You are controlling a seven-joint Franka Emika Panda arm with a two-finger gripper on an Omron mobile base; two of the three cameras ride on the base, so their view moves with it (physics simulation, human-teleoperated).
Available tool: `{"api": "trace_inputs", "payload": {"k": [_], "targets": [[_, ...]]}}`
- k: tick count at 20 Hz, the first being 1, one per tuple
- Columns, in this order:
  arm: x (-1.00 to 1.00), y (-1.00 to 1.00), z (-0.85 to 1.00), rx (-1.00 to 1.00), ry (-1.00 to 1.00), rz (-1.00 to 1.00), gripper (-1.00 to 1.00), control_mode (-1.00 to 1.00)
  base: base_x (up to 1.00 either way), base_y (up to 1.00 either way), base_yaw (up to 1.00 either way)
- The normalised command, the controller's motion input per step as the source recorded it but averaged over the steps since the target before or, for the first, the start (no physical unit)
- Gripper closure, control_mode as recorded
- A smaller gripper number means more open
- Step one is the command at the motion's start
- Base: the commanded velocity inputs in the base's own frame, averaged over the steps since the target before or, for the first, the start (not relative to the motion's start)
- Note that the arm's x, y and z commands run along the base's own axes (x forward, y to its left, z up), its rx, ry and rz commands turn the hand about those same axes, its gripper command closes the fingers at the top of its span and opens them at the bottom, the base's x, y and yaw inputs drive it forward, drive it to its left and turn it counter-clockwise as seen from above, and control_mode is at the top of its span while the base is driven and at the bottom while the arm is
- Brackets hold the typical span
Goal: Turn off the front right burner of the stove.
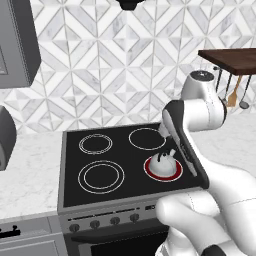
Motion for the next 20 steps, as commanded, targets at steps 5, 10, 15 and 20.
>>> {"api": "trace_inputs", "payload": {"k": [5, 10, 15, 20], "targets": [[-0.68, 1.0, -0.47, -0.32, 0.0, 0.3, -1.0, -1.0, 0.0, 0.0, 0.0], [-0.98, 1.0, -0.67, -0.4, -0.01, 0.39, -1.0, -1.0, 0.0, 0.0, 0.0], [-0.89, 0.99, -1.0, -0.69, 0.0, 0.42, -1.0, -1.0, 0.0, 0.0, 0.0], [-0.39, 0.52, -1.0, -0.72, 0.01, 0.4, -1.0, -1.0, 0.0, 0.0, 0.0]]}}
